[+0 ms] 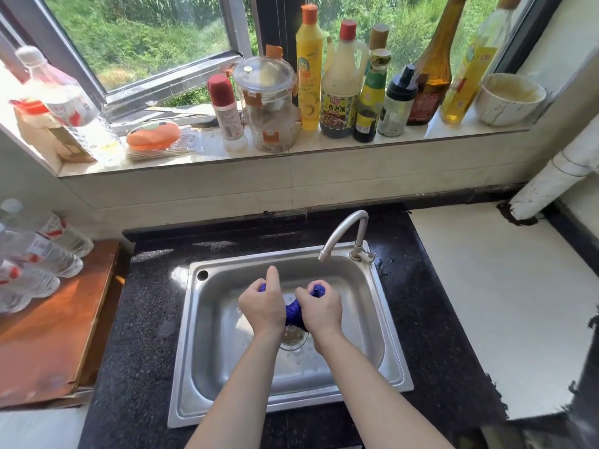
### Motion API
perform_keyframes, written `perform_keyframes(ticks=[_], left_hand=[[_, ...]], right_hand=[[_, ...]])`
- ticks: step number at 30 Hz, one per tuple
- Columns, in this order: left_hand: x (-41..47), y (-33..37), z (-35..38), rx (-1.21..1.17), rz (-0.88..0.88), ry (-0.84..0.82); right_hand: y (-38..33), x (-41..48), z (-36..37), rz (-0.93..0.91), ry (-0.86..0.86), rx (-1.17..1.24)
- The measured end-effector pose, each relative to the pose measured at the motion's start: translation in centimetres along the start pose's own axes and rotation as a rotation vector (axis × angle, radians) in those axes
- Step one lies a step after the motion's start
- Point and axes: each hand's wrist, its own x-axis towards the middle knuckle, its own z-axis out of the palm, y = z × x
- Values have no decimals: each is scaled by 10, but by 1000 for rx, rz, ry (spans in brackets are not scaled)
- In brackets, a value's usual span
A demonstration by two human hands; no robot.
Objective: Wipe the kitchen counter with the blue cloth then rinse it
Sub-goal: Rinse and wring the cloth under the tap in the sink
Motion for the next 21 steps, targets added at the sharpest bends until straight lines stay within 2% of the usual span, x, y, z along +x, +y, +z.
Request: perform_keyframes(ticks=[6, 11, 13, 17, 21], left_hand=[[12, -7, -4, 233, 142, -5], [21, -13, -18, 354, 223, -195], [23, -17, -22, 445, 294, -277], [21, -25, -28, 576, 490, -341], [21, -29, -32, 592, 634, -351]], right_hand=[[8, 2, 0, 133, 20, 231], [4, 9, -7, 92, -96, 346], [3, 13, -8, 38, -97, 310], [8, 20, -7, -100, -102, 24], [14, 27, -1, -88, -90, -63]])
